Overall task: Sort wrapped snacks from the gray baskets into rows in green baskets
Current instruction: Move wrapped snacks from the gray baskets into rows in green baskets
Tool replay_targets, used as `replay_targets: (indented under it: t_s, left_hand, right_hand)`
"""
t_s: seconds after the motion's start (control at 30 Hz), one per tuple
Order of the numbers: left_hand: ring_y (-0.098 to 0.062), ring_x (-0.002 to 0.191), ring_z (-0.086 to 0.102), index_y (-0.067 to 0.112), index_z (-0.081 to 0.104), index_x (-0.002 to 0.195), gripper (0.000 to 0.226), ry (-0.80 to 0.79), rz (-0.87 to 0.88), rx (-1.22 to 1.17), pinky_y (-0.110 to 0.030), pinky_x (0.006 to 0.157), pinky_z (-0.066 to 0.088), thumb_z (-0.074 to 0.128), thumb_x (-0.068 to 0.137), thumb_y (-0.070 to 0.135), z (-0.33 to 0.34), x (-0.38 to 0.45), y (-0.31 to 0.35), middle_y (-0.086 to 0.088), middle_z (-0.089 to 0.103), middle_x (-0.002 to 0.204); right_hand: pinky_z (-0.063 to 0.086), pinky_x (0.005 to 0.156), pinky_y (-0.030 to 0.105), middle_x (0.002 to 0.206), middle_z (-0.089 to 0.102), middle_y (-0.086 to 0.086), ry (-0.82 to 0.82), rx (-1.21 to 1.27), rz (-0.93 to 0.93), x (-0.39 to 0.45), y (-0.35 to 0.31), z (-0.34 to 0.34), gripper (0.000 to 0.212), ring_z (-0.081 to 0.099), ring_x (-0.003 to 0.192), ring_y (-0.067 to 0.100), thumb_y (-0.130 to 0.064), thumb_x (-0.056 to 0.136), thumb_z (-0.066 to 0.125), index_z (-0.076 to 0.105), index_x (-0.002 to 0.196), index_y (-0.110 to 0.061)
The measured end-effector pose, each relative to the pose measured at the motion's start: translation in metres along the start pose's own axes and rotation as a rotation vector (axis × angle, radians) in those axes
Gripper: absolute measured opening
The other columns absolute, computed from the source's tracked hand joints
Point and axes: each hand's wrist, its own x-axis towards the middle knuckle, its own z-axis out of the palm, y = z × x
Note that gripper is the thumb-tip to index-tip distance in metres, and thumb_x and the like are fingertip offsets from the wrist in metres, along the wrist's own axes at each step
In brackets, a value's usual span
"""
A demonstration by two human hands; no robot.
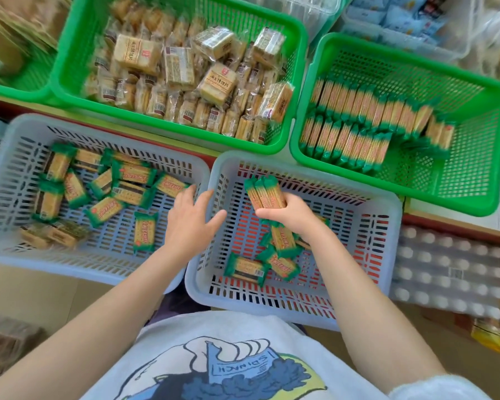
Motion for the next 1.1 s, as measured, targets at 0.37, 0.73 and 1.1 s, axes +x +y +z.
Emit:
replay_targets:
  t_s: [0.37,0.73,1.1]
  left_hand:
    - [-0.03,0.095,0.071,0.035,0.056,0.13,0.066,-0.334,0.076,-1.235,-0.044,0.083,0.057,0.083,0.07,0.03,-0.07,-0.017,0.104,-0.015,0.07,0.112]
    - [-0.017,0.078,0.066,0.01,0.062,0.106,0.034,-0.52,0.179,-1.146,-0.03,0.072,0.054,0.074,0.084,0.032,-0.038,-0.017,0.218,0.0,0.069,0.084]
    - [-0.021,0.155,0.005,0.025,0.019,0.159,0.064,-0.033,0.583,0.33,-0.047,0.125,-0.001,0.035,0.104,0.053,0.044,0.044,0.237,0.001,0.016,0.167]
  right_hand:
    - [0.053,0.089,0.036,0.119,0.071,0.007,-0.281,0.634,-0.245,-0.104,-0.045,0.0,0.057,0.068,0.104,0.022,-0.051,0.087,0.067,0.061,0.131,-0.015]
    - [0.045,0.072,0.034,0.106,0.071,0.008,-0.283,1.413,-0.235,-0.148,-0.008,-0.058,0.047,0.064,0.085,0.02,-0.048,0.096,0.047,0.075,0.115,-0.016]
    - [0.046,0.088,0.039,0.11,0.072,0.002,0.545,0.901,-0.141,-0.105,0.04,-0.231,0.027,0.065,0.101,0.02,-0.044,0.097,0.061,0.068,0.105,-0.019]
